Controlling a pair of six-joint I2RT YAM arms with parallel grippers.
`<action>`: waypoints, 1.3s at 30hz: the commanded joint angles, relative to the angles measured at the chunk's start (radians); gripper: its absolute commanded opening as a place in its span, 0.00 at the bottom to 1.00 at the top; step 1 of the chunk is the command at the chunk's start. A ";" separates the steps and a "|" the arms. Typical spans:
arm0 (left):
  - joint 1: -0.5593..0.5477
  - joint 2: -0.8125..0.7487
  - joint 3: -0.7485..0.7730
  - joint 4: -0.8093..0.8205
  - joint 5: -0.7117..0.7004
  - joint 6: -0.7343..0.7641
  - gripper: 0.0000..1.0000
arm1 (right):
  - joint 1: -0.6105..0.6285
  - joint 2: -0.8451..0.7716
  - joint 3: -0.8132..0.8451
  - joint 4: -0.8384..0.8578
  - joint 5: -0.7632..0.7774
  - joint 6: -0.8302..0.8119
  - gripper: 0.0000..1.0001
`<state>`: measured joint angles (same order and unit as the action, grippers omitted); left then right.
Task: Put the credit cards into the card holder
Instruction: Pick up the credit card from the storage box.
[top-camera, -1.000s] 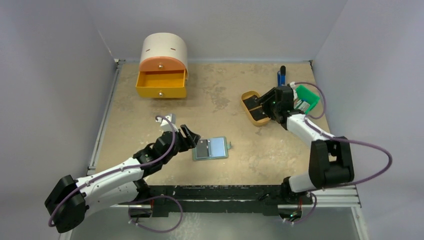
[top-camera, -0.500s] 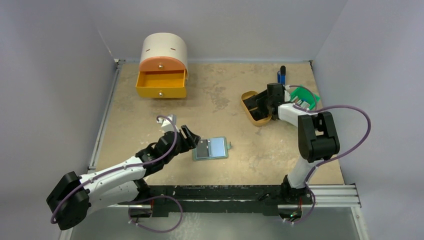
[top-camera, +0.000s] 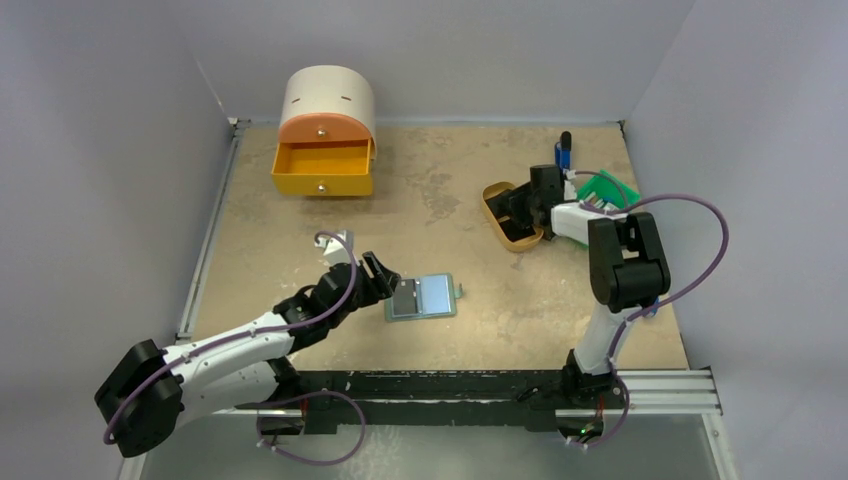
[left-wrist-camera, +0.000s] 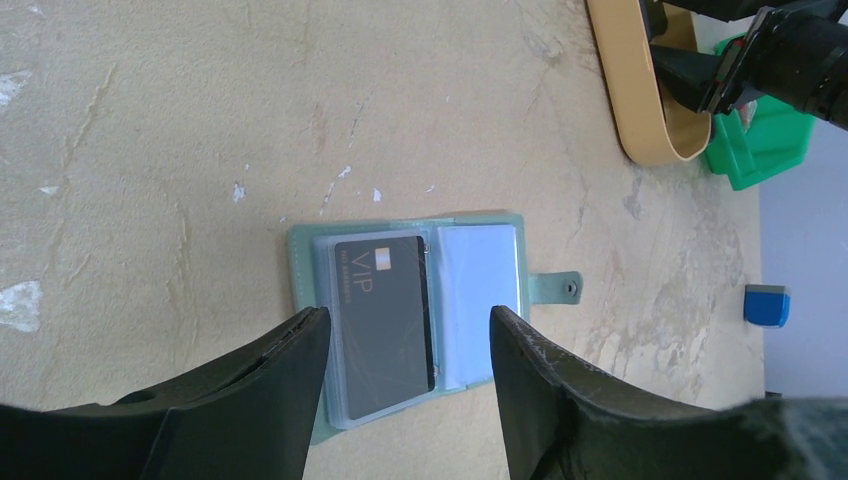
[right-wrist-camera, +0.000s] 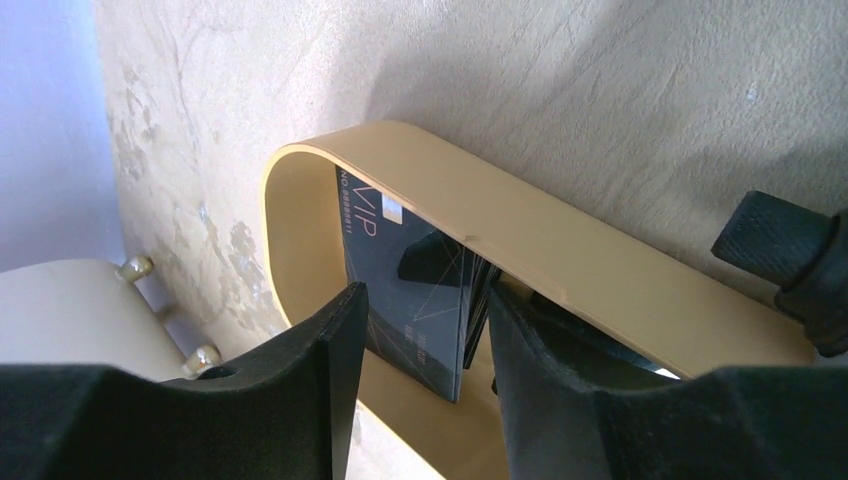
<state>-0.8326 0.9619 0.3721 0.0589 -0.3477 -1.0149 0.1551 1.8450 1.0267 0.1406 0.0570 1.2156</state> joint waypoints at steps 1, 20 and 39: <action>-0.004 0.004 -0.007 0.038 -0.017 -0.020 0.59 | -0.003 0.021 0.031 -0.014 -0.001 -0.003 0.49; -0.003 0.011 -0.016 0.034 -0.023 -0.036 0.58 | -0.004 -0.034 -0.058 0.002 0.018 -0.045 0.26; -0.003 0.008 -0.024 0.041 -0.008 -0.050 0.57 | -0.005 -0.110 -0.093 0.003 0.018 -0.072 0.19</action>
<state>-0.8326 0.9733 0.3607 0.0589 -0.3515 -1.0420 0.1505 1.7813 0.9421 0.1810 0.0547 1.1767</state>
